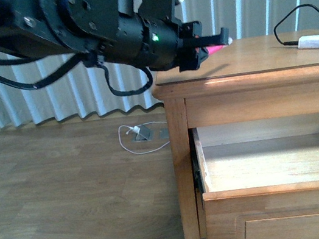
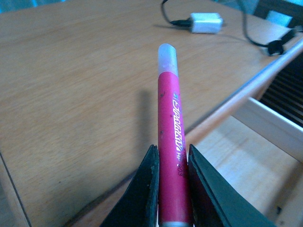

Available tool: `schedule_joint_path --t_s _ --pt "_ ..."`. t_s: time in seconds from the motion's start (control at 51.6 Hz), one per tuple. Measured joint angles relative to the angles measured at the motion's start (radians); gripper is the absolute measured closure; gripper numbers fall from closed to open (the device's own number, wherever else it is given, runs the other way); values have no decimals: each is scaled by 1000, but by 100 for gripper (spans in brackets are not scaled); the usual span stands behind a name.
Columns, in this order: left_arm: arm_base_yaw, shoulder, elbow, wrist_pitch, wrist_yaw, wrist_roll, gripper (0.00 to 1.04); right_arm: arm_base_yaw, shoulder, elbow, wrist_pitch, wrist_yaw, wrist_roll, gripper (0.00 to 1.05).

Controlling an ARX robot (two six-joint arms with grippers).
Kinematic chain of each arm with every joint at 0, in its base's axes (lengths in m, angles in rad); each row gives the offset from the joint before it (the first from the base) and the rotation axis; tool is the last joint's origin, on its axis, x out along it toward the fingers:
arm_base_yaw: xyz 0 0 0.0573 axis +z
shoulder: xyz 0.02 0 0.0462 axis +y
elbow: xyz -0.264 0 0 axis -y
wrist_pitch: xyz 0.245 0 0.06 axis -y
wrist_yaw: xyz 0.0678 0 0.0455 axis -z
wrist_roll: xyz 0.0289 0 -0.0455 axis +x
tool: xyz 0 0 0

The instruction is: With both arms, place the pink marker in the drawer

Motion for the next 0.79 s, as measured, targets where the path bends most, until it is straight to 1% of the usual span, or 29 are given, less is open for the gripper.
schedule_joint_path --t_s 0.097,0.174,0.368,0.64,0.795 --pt "10 -87 -68 -14 142 60 90 0 0 0 0 0 0 8" --pt "9 -113 -110 -27 201 98 90 0 0 0 0 0 0 8" --pt "-18 -90 -154 -25 186 134 90 0 0 0 0 0 0 8" --pt "-79 22 -159 -10 122 163 90 0 0 0 0 0 0 8" --pt "-96 80 -145 -2 93 162 90 0 0 0 0 0 0 8"
